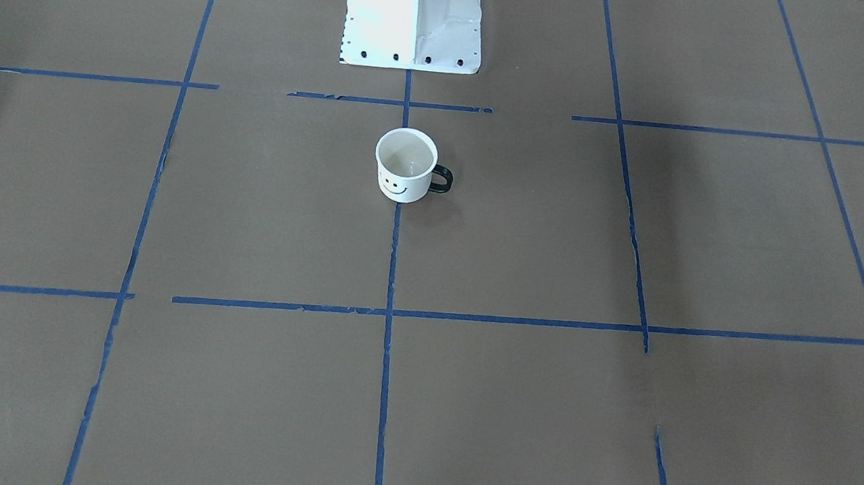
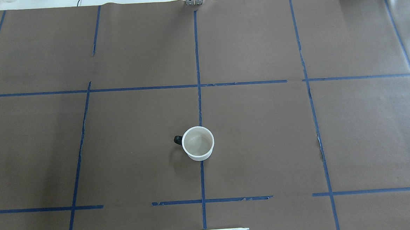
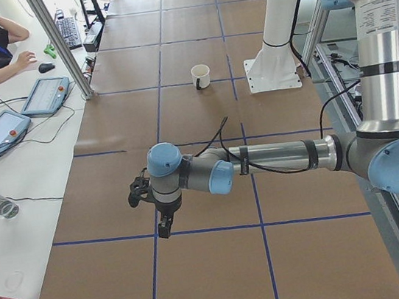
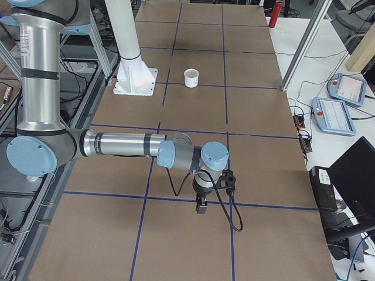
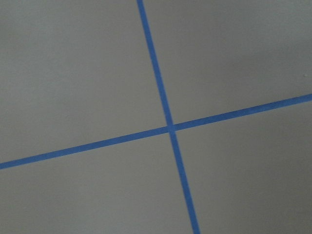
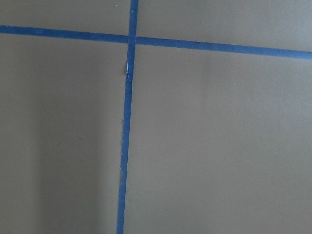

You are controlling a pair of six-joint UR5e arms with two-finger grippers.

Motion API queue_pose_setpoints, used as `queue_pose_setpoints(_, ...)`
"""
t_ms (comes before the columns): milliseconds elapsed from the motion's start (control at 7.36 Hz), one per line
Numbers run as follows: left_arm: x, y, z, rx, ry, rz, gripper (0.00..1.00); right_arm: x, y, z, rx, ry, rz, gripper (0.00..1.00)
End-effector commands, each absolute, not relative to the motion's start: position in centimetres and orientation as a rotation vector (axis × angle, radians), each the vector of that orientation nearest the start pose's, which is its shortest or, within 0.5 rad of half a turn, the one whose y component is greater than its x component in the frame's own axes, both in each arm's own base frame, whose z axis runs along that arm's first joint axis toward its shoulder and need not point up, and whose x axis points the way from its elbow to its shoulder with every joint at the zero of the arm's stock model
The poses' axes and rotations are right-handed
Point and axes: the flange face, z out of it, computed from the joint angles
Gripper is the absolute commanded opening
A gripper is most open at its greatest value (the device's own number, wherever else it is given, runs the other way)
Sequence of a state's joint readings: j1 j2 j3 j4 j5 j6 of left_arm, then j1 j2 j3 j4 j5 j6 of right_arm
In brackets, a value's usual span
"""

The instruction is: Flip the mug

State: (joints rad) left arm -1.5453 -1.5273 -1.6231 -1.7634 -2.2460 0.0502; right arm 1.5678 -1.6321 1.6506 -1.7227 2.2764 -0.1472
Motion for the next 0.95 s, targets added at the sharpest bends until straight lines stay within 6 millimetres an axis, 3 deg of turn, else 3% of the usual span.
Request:
queue_pose_setpoints(0,-6.6,-48.7,63.9,0.158,0.676,0.124,1.0,6.7,-45.5,66.8,-0.077,-0.712,-0.097,1.0)
queue_pose_setpoints(272,-5.7,-48.5,63.3,0.139,0.812,0.12,1.0,6.7,-45.5,66.8,-0.077,-0.712,-0.097,1.0)
queue_pose_setpoints(815,-5.7,-48.5,62.8,0.156,0.817,0.128,1.0,6.7,-45.5,66.8,-0.077,-0.712,-0.097,1.0)
